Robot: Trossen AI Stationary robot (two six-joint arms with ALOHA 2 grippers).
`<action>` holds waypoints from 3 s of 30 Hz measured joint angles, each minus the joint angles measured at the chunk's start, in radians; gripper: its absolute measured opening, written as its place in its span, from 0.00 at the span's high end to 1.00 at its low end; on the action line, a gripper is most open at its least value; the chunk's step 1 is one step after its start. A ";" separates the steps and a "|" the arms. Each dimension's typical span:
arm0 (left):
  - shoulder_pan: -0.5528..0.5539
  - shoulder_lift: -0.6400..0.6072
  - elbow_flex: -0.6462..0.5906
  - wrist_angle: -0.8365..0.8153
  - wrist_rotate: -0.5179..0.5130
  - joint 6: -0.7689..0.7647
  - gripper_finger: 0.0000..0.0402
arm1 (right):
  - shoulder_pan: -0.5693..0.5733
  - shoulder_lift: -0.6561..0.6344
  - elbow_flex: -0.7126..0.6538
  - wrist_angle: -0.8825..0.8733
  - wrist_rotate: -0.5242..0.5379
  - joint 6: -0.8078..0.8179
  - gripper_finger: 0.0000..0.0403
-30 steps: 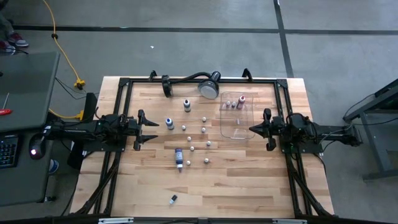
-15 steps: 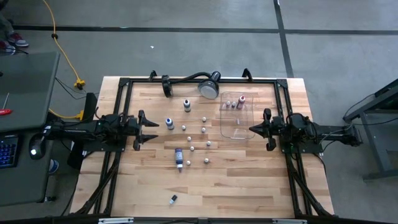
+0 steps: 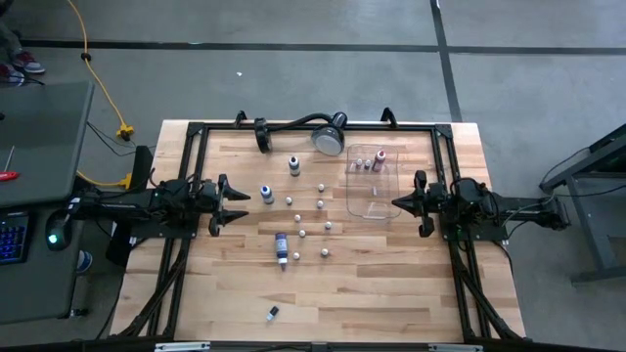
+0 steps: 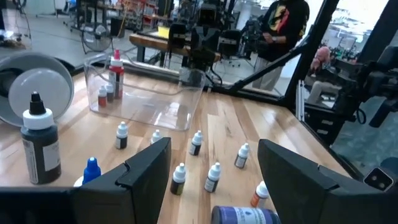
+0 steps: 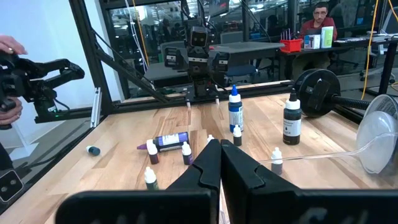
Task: Pick & Place food coloring
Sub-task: Put the small blue food coloring bottle into the transparent bin
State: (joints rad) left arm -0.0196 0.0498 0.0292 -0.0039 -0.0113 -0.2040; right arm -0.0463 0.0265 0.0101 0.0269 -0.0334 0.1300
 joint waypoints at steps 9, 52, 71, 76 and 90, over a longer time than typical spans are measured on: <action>0.000 0.130 0.238 -0.264 -0.022 0.068 0.41 | 0.000 0.000 0.000 0.000 0.000 0.000 1.00; -0.455 1.414 1.236 -0.942 0.024 -1.381 0.41 | 0.000 0.000 0.000 0.000 0.000 0.000 1.00; -0.735 1.748 1.333 -0.803 -0.079 -1.623 0.41 | 0.000 0.000 0.000 0.000 0.000 0.000 1.00; -0.760 1.798 1.334 -0.742 -0.086 -1.580 0.41 | 0.000 0.000 0.000 0.000 0.000 0.000 1.00; -0.753 1.846 1.332 -0.690 -0.085 -1.527 0.41 | 0.000 0.000 0.000 0.000 0.000 0.000 1.00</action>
State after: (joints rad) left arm -0.7728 1.8957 1.3609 -0.6939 -0.0964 -1.7315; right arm -0.0460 0.0265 0.0101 0.0270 -0.0334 0.1302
